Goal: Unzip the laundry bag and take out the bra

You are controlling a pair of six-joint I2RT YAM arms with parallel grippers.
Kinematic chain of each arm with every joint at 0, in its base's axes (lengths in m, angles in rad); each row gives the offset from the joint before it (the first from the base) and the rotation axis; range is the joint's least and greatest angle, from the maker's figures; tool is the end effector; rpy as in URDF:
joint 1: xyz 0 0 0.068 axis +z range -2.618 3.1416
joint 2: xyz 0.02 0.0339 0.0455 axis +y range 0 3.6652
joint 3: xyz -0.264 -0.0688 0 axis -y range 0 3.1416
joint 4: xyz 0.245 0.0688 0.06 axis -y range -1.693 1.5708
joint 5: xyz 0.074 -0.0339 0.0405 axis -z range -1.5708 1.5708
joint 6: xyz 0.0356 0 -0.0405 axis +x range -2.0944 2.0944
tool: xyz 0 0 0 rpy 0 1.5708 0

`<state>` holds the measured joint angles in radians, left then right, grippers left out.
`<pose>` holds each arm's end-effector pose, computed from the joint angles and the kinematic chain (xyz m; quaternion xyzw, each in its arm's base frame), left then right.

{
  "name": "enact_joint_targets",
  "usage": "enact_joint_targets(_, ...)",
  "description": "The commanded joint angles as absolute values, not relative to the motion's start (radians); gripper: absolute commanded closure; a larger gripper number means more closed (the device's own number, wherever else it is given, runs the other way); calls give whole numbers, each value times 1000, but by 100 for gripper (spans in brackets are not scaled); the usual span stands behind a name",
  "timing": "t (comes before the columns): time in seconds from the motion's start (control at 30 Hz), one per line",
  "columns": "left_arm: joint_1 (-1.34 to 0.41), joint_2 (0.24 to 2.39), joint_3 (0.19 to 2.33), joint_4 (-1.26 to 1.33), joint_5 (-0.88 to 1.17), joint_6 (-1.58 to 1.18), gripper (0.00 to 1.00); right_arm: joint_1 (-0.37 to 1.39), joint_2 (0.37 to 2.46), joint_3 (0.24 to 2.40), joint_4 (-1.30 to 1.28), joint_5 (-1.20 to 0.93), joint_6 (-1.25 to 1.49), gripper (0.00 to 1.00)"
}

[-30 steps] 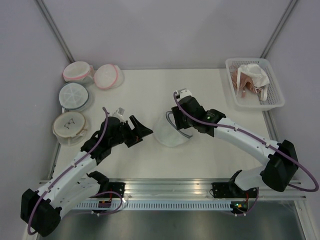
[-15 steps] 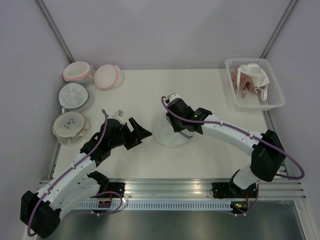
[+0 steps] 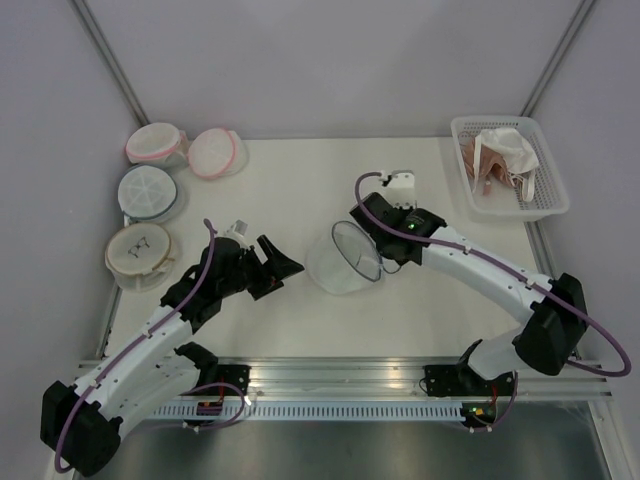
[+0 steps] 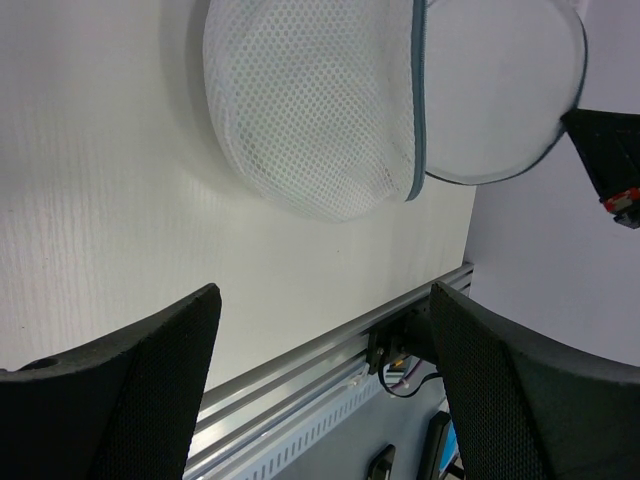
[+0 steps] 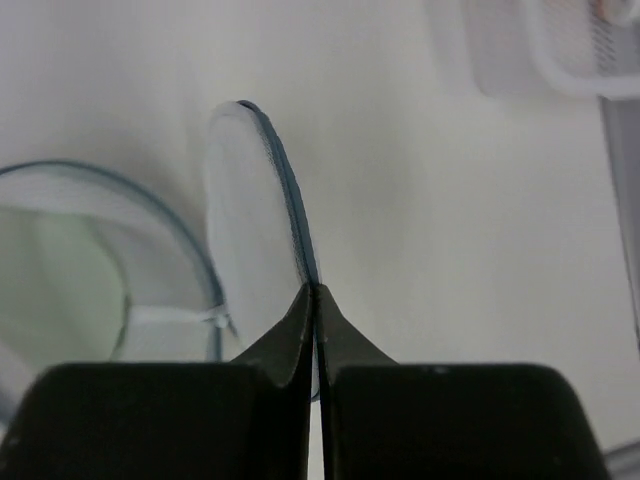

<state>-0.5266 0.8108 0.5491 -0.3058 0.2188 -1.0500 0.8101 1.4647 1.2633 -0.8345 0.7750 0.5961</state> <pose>0.1535 -0.0982 0.2410 -0.1748 0.8555 -0.4065 0.2691 0.2213 0.1964 0.3002 0.0039 0.8985 -0.1198 0.4223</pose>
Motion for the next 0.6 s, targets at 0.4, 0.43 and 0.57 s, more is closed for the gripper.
enact_joint_targets(0.4,-523,877,607,-301,248,-1029,12,696,1256,1100,-542,356,422,2)
enact_joint_targets(0.43,-522,876,604,-301,252,-1031,12,696,1290,1086,-485,332,422,2)
enact_joint_targets(0.57,-523,851,598,-304,249,-1035,12,693,1370,1042,-365,255,411,3)
